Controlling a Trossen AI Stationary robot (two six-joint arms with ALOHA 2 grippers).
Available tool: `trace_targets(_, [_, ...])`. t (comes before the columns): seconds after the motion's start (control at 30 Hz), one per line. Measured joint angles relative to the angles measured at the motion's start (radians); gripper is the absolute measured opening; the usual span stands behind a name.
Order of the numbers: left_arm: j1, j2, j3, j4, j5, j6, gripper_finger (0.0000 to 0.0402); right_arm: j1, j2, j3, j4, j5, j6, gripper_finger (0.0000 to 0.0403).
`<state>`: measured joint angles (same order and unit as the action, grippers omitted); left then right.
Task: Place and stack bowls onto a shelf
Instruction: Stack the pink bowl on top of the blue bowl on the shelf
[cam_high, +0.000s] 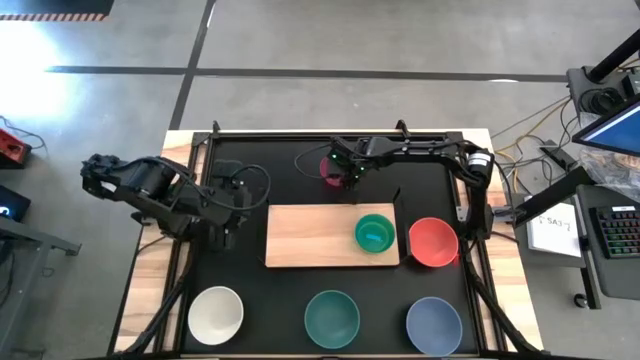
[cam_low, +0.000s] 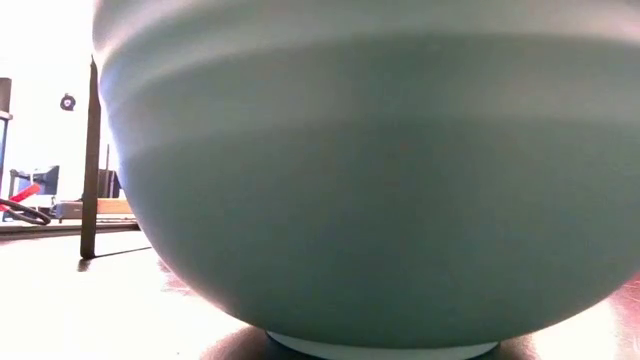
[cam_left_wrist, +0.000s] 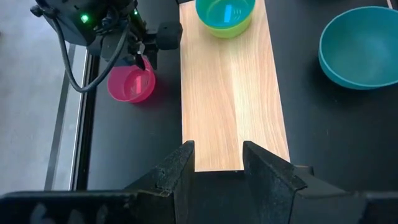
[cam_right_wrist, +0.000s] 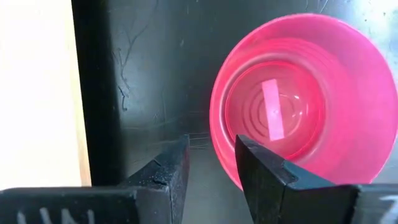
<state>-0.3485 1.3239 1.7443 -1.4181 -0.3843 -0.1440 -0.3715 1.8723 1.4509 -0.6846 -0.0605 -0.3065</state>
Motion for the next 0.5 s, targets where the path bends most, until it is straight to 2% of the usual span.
trace_targets(0.3, [0.0,0.0,0.0,0.0,0.0,0.0,0.0119,0.0,0.064,-0.002,-0.006,0.005,-0.005,0.0094])
trace_targets(0.5, [0.0,0.0,0.0,0.0,0.0,0.0,0.0119,0.0,0.071,-0.002,-0.01,0.008,-0.007,0.0028])
